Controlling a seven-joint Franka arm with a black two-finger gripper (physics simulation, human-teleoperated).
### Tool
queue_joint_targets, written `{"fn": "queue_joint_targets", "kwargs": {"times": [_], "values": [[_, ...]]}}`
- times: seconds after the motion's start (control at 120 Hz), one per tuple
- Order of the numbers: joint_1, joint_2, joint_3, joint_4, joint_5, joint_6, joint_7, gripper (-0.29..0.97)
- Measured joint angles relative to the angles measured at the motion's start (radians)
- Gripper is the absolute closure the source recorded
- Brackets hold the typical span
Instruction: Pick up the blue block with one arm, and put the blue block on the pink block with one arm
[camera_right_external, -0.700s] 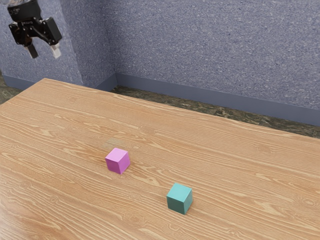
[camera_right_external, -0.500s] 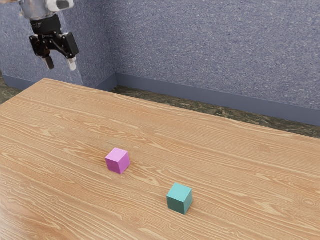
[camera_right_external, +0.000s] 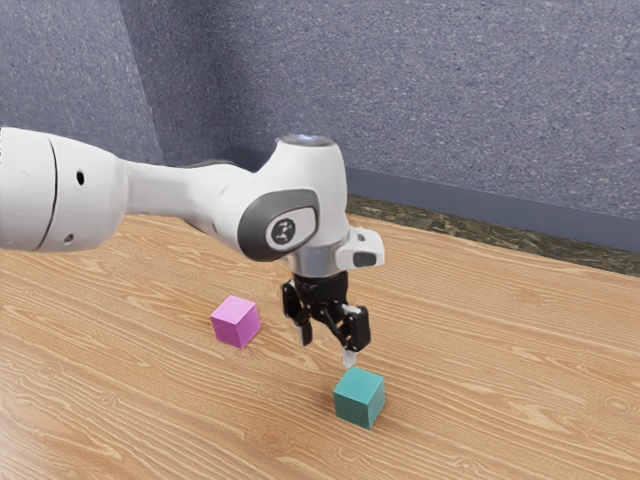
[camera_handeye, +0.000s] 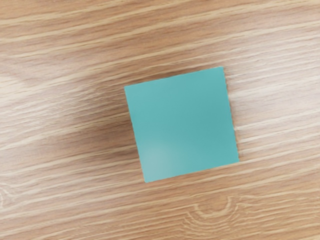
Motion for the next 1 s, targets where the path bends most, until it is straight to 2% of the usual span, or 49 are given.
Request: {"fn": "queue_joint_targets", "kwargs": {"times": [0.175,0.65,1.0], "values": [[-0.019,0.012,-0.039,-0.025,-0.003,0.082,-0.075,0.05],[-0.015,0.139,-0.04,-0.018,0.005,0.214,-0.203,0.06],[-0.025,0.165,-0.041,-0.021,0.035,0.288,-0.23,0.07]]}}
